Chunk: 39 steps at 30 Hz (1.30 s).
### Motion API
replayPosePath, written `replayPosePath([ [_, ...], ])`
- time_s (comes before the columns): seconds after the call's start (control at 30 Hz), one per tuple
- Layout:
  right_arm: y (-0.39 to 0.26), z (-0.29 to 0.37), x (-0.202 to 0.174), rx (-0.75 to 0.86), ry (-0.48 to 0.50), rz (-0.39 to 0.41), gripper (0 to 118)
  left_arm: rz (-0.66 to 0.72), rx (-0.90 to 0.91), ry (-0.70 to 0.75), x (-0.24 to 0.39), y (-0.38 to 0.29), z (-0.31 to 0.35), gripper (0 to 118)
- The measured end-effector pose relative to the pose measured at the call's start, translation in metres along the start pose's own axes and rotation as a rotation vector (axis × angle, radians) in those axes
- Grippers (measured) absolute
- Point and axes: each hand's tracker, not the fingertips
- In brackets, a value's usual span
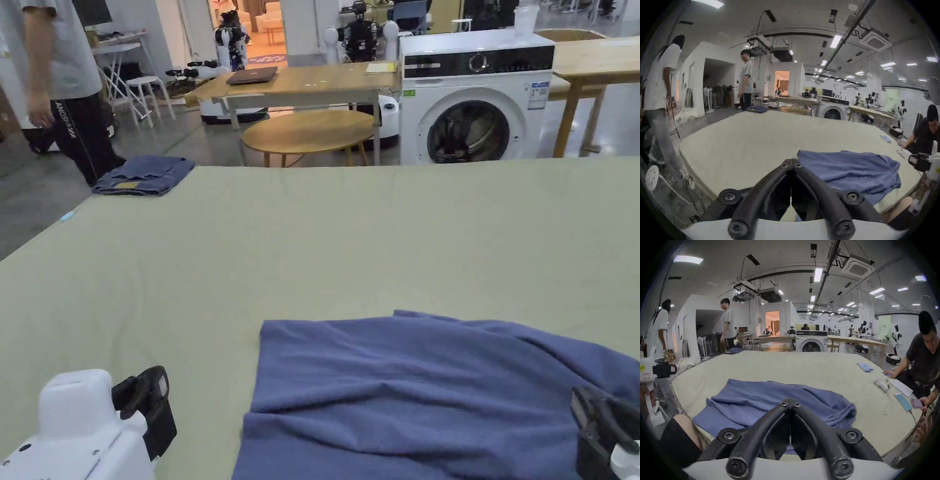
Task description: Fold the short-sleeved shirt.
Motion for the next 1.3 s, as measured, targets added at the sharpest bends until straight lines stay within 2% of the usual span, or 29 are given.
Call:
replayPosePath([
  [0.17,-0.007,-0.005,-0.021,-0.030,0.036,0.051,0,-0.031,-0.087,-0.054,0.003,-0.013,-0.020,0],
  [0.3,-0.012,-0.007,-0.025,-0.059,0.036,0.059,0,-0.114,-0.149,-0.148,0.015,-0.001,-0.065,0],
  [0.47,-0.023,-0.018,-0.031,-0.112,0.053,0.082,0,-0.165,-0.261,-0.248,0.038,0.034,-0.167,0],
  [0.57,-0.027,-0.028,-0.033,-0.139,0.051,0.091,0,-0.082,-0.371,-0.238,0.046,0.049,-0.243,3],
  [0.6,-0.027,-0.031,-0.033,-0.146,0.048,0.096,0,-0.059,-0.428,-0.221,0.046,0.052,-0.268,39],
  [0.63,-0.027,-0.033,-0.033,-0.152,0.043,0.101,0,-0.038,-0.453,-0.171,0.046,0.052,-0.291,84],
  [0.67,-0.027,-0.035,-0.032,-0.155,0.041,0.104,0,-0.036,-0.472,-0.127,0.047,0.051,-0.311,113],
  [0.7,-0.026,-0.036,-0.030,-0.159,0.039,0.109,0,-0.033,-0.501,-0.117,0.048,0.046,-0.322,118],
  [0.73,-0.026,-0.036,-0.029,-0.162,0.033,0.115,0,-0.020,-0.491,-0.141,0.049,0.046,-0.336,118],
  [0.8,-0.025,-0.038,-0.024,-0.168,0.016,0.125,0,-0.045,-0.601,-0.064,0.053,0.036,-0.357,118],
  [0.87,-0.024,-0.038,-0.018,-0.170,-0.001,0.118,0,-0.025,-0.648,-0.075,0.057,0.027,-0.367,118],
  [0.9,-0.023,-0.039,-0.015,-0.172,-0.010,0.110,0,-0.015,-0.678,-0.065,0.059,0.021,-0.370,113],
  [0.97,-0.022,-0.041,-0.008,-0.177,-0.024,0.100,0,0.001,-0.737,-0.069,0.065,0.008,-0.368,73],
  [1.0,-0.022,-0.040,-0.006,-0.177,-0.035,0.099,0,-0.033,-0.716,-0.061,0.072,0.005,-0.361,62],
  [1.03,-0.022,-0.041,-0.003,-0.177,-0.043,0.099,0,-0.119,-0.613,-0.019,0.077,0.004,-0.350,45],
  [1.07,-0.021,-0.043,0.000,-0.178,-0.049,0.096,0,-0.165,-0.607,-0.059,0.084,0.003,-0.345,34],
  [1.13,-0.020,-0.044,0.007,-0.181,-0.055,0.083,0,-0.282,-0.608,-0.120,0.101,-0.001,-0.327,19],
  [1.17,-0.019,-0.043,0.009,-0.179,-0.059,0.080,0,-0.322,-0.612,-0.152,0.108,-0.002,-0.320,5],
  [1.23,-0.017,-0.041,0.017,-0.172,-0.076,0.074,0,-0.400,-0.625,-0.201,0.114,-0.004,-0.311,2],
  [1.27,-0.016,-0.039,0.022,-0.167,-0.083,0.064,0,-0.379,-0.635,-0.261,0.114,-0.002,-0.305,2],
  [1.3,-0.015,-0.036,0.028,-0.161,-0.093,0.049,0,-0.365,-0.623,-0.251,0.114,0.001,-0.298,2],
])
